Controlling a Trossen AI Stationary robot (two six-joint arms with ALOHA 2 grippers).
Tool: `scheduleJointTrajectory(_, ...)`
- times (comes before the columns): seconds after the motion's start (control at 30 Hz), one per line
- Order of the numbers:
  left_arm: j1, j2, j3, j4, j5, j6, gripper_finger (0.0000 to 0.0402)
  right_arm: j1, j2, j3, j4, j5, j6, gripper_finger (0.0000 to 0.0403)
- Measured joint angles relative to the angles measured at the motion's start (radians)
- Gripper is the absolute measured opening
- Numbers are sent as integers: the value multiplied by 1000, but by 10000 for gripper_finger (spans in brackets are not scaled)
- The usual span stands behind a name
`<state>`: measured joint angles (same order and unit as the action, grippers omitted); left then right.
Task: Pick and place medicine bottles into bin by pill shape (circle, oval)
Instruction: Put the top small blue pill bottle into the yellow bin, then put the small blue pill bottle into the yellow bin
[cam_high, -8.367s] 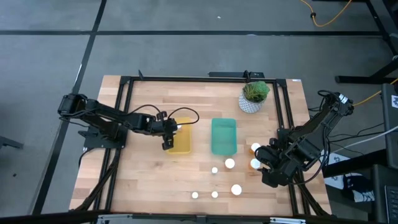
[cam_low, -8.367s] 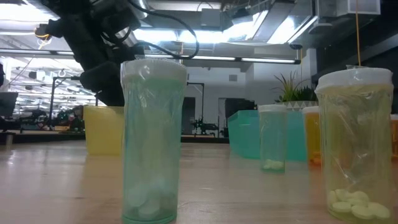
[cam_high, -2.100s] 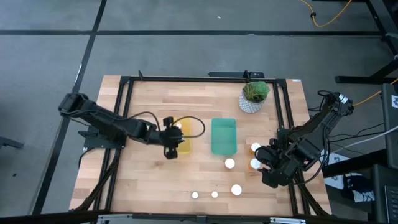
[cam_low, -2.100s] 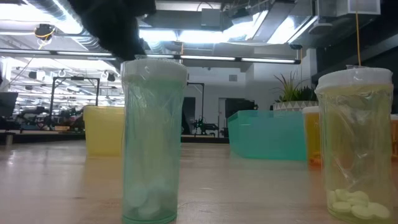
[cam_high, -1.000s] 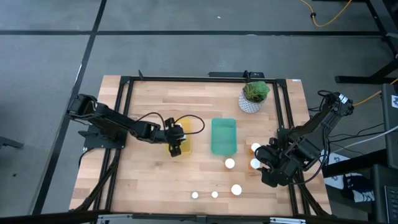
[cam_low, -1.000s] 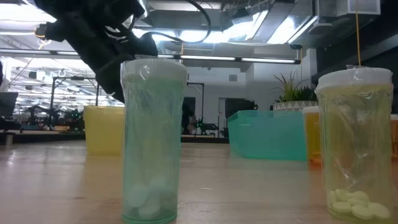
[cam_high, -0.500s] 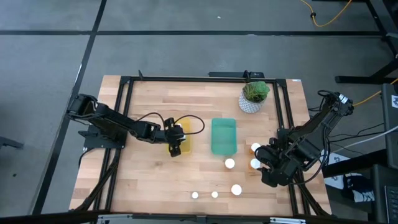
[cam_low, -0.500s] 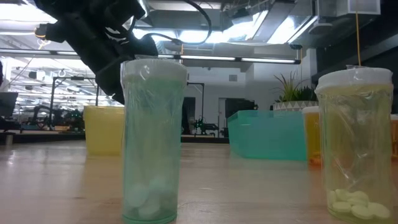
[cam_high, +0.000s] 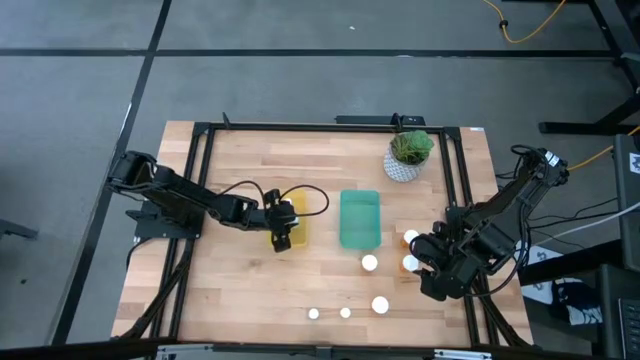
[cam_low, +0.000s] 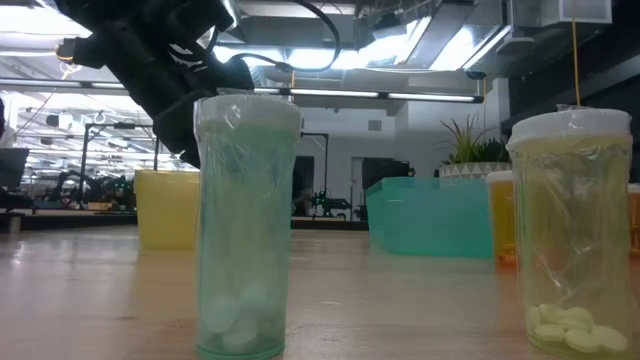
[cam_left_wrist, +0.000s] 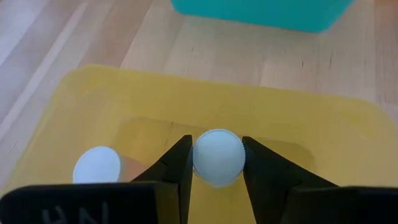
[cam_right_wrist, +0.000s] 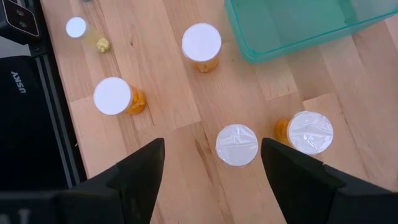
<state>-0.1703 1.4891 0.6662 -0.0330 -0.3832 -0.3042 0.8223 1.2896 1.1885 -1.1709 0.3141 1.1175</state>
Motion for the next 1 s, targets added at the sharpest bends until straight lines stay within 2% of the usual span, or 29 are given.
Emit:
scheduleJointTrajectory(0.43,0,0,0,1,0,52,160,0,0,0,0,0,0,269)
scheduleJointTrajectory(0.63,0,-9,1,30,-2,74,170,0,0,0,0,0,0,269)
scheduleJointTrajectory(1.0,-16,-170,2,28,-23,105,170,0,0,0,0,-1,0,269)
